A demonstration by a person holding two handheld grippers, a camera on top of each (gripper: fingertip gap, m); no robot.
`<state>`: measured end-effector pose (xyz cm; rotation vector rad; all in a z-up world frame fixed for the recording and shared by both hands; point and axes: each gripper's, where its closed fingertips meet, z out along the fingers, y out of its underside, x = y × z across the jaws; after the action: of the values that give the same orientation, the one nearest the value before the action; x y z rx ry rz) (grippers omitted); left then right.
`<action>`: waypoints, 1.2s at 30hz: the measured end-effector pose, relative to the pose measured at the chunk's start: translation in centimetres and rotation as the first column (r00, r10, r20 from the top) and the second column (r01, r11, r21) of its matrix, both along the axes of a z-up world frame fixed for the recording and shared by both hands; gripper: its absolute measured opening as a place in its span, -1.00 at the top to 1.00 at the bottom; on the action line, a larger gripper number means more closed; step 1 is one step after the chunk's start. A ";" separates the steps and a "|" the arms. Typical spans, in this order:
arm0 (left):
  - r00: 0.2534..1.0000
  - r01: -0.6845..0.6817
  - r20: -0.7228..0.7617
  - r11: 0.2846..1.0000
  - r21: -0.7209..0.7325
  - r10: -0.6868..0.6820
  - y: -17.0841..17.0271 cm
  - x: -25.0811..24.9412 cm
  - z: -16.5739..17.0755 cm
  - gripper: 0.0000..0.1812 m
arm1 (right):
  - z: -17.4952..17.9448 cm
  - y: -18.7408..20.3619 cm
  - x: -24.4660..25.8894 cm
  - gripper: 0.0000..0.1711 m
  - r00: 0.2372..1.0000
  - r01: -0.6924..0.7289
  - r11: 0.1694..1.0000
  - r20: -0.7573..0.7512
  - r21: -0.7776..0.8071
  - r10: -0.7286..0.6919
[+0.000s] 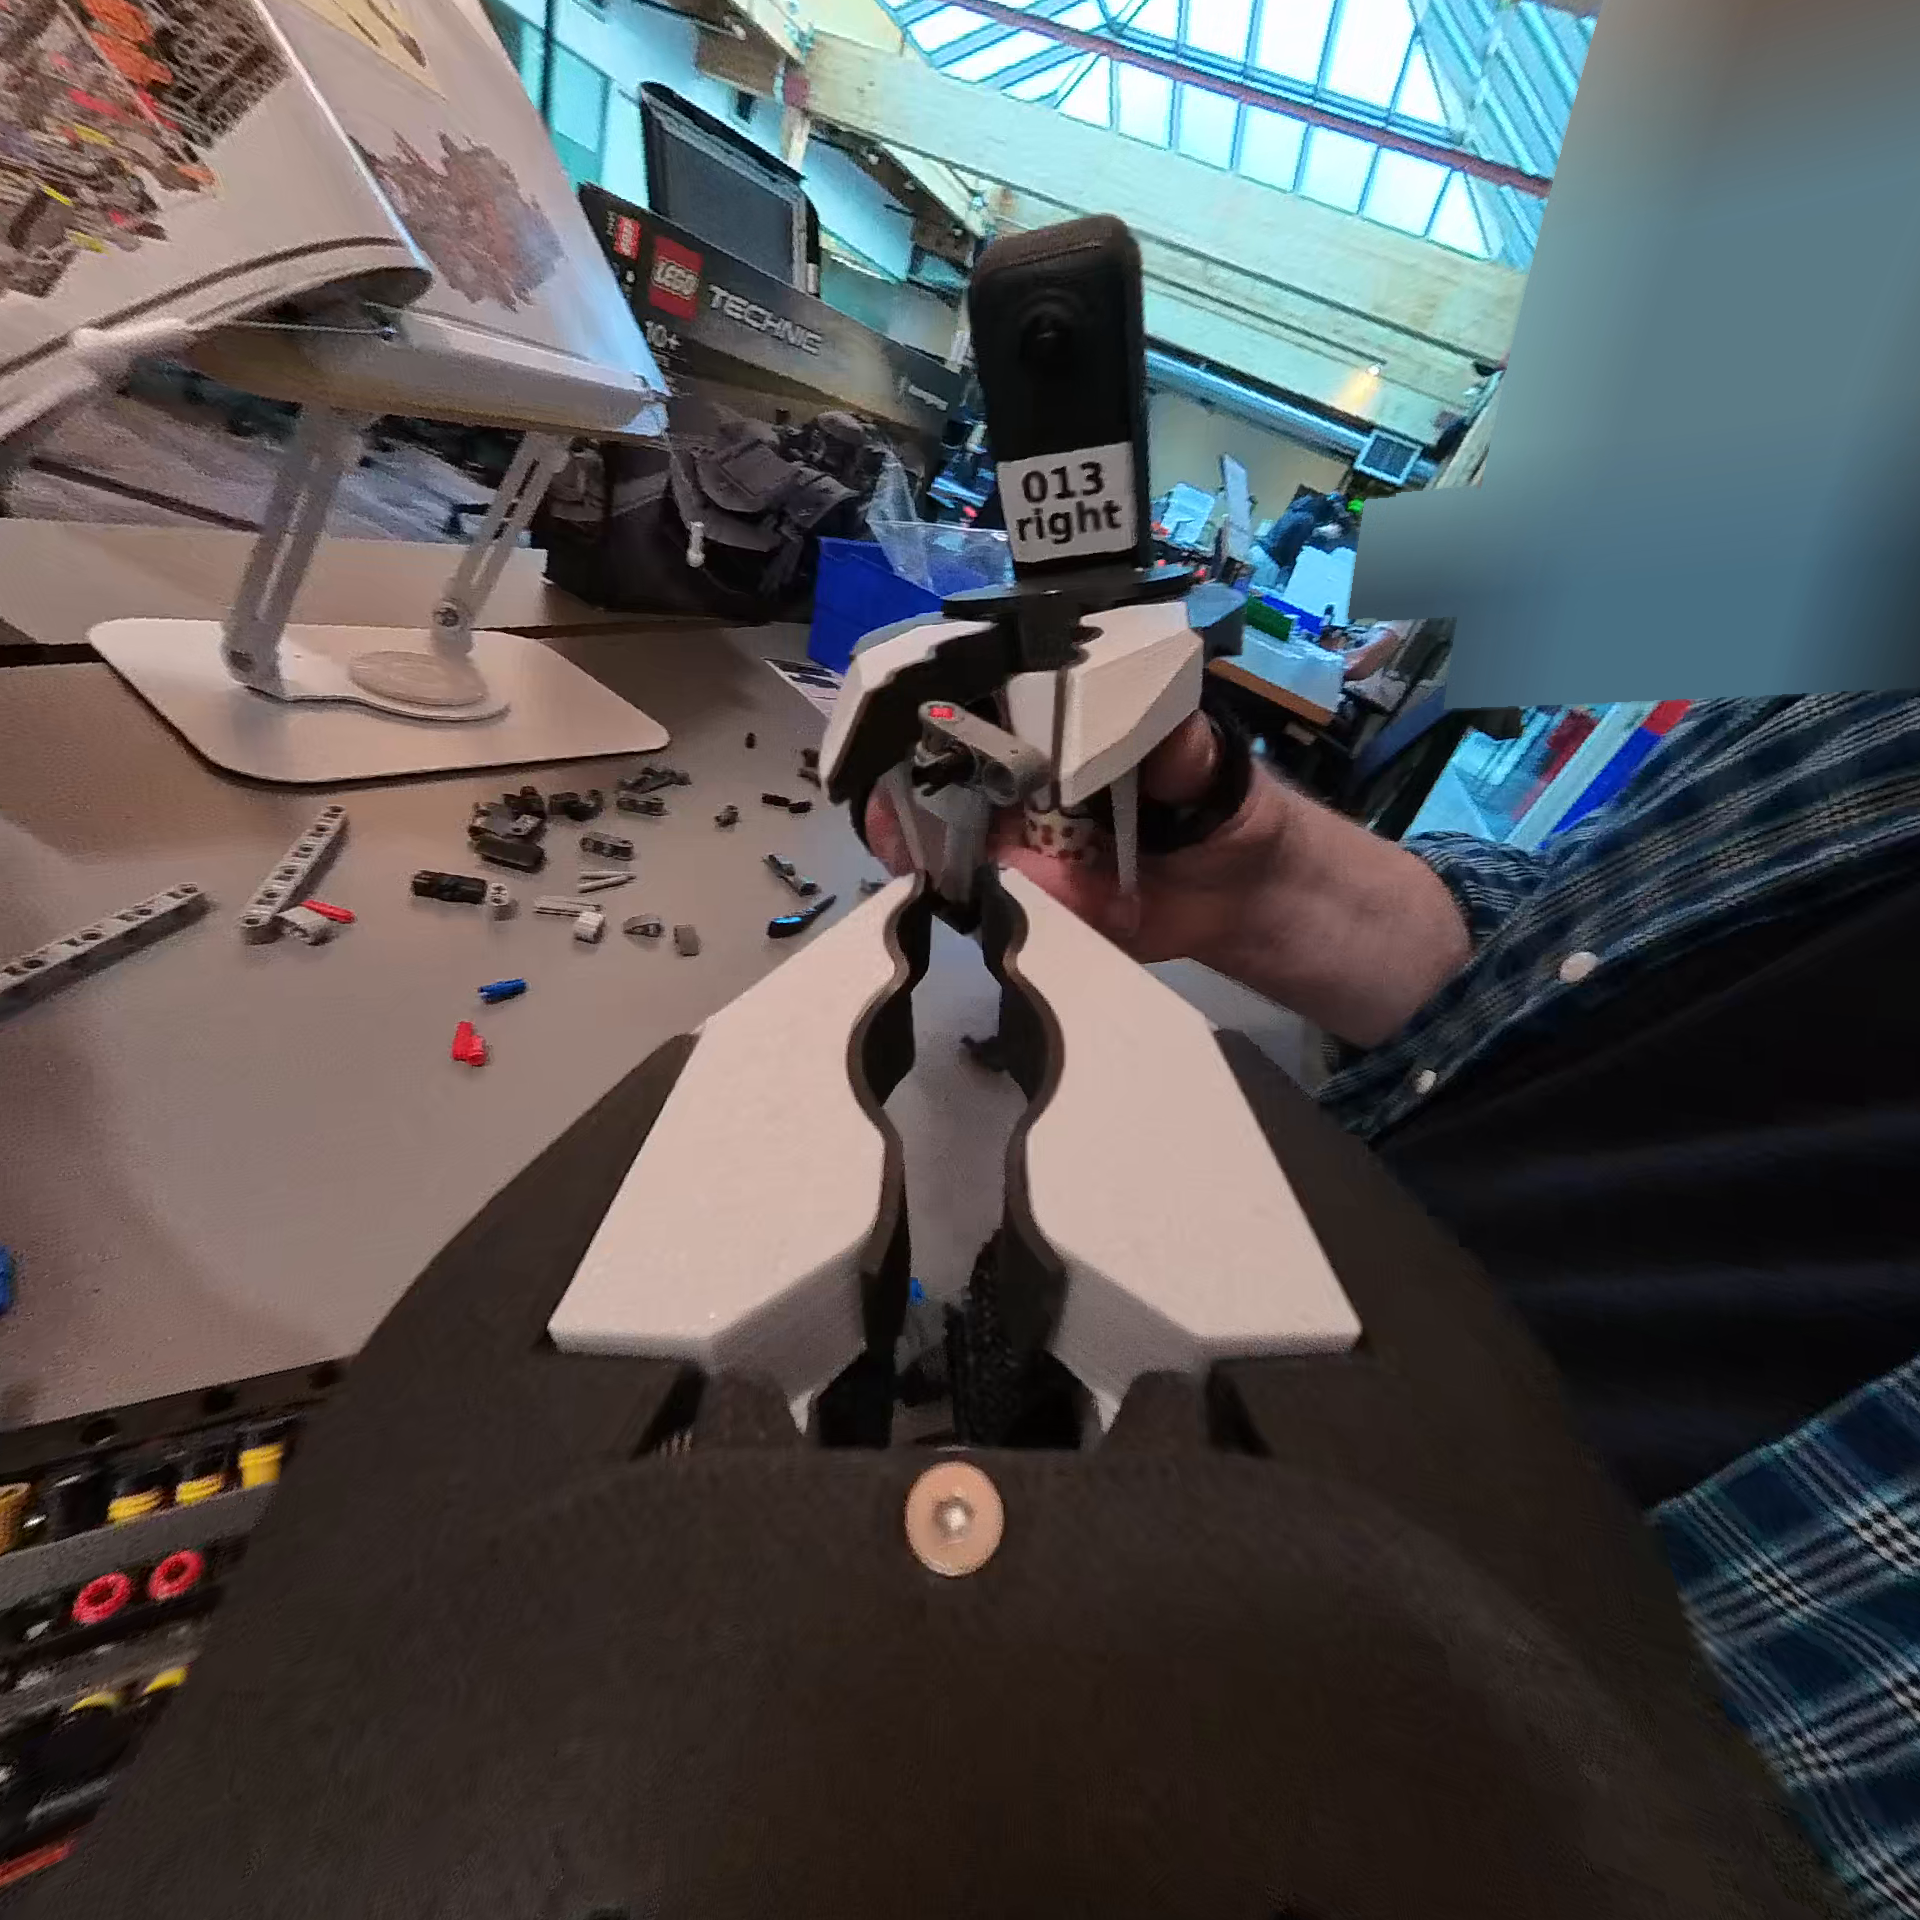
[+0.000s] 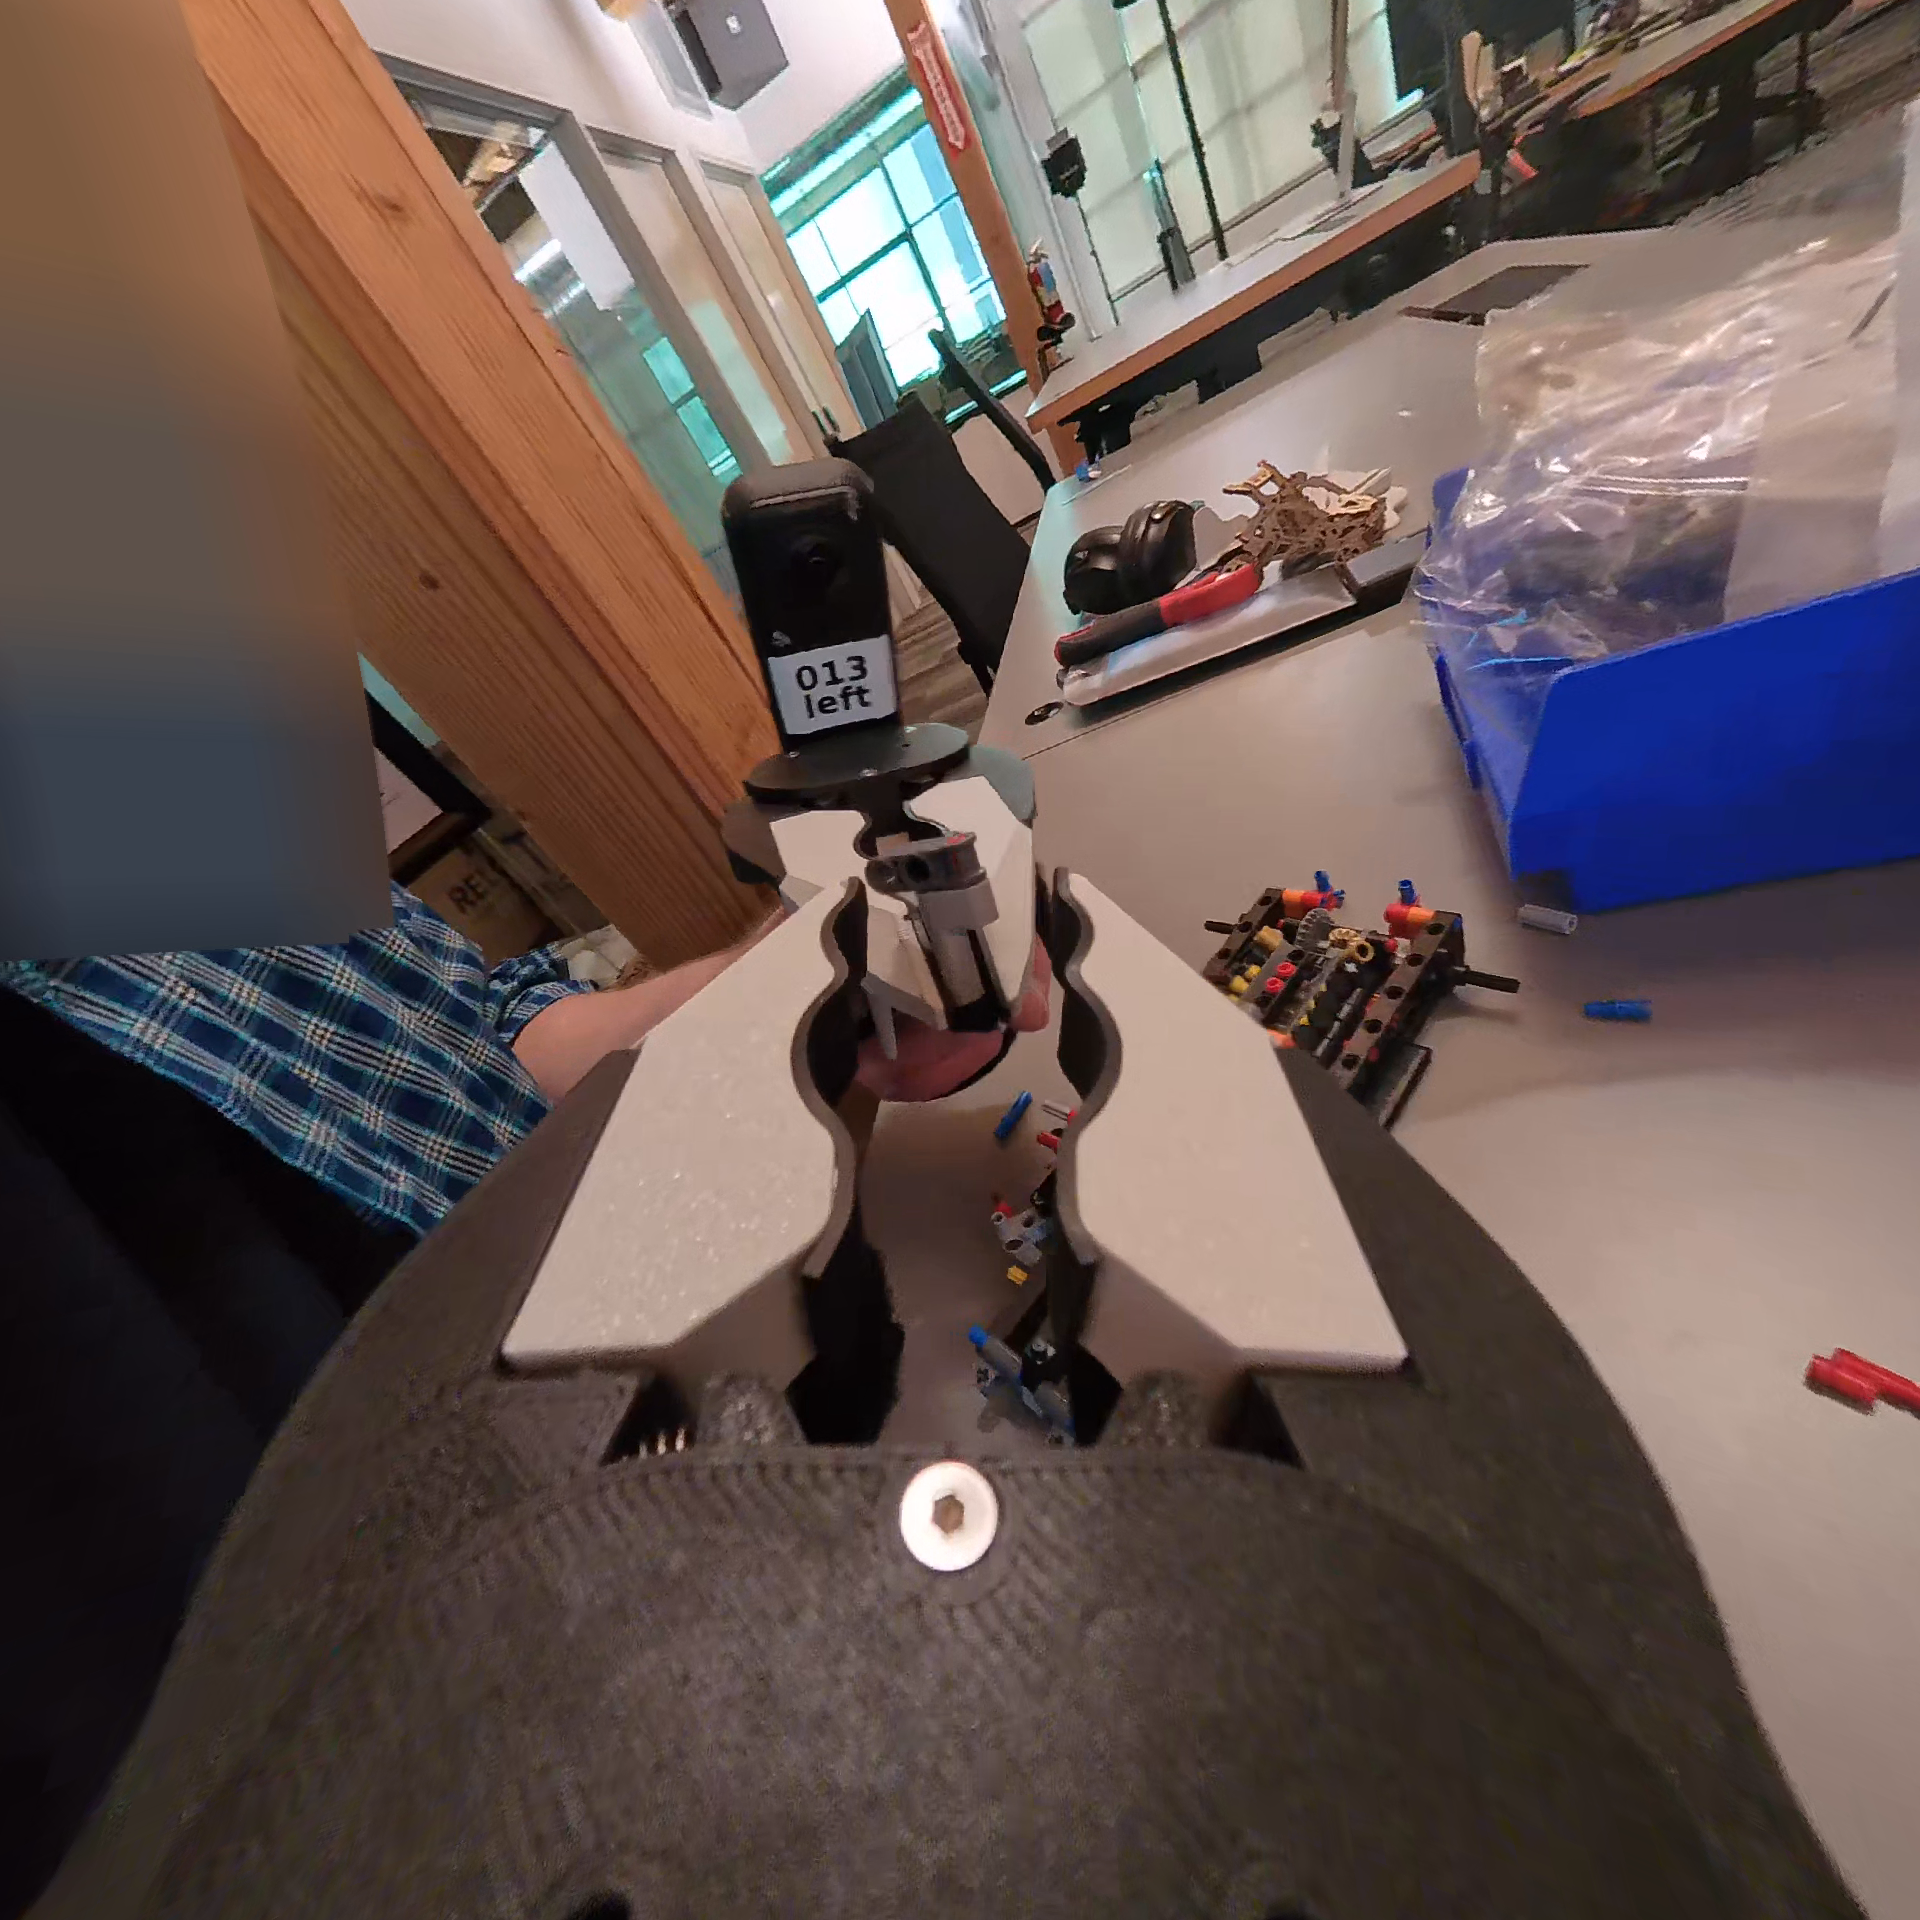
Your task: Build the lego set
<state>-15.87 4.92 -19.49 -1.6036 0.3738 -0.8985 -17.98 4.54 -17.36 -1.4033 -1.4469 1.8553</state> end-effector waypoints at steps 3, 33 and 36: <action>0.998 0.048 0.042 0.999 -0.003 -0.048 -0.4 0.3 0.3 0.92 | 0.0 -0.6 -0.1 0.64 0.999 -0.044 0.999 -0.003 -0.004 0.044; 0.941 0.315 0.133 0.949 -0.015 -0.311 -2.5 3.5 0.7 0.92 | 1.0 -3.0 2.4 0.81 0.953 -0.302 0.953 -0.030 -0.031 0.301; 0.941 0.314 0.137 0.949 -0.014 -0.309 -2.5 3.5 0.8 0.92 | 1.1 -2.9 2.4 0.81 0.955 -0.297 0.955 -0.038 -0.026 0.296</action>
<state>-12.39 2.39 -18.69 -1.5309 0.5297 -1.2537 -15.59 1.59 -16.26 -1.2147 -1.6954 2.0771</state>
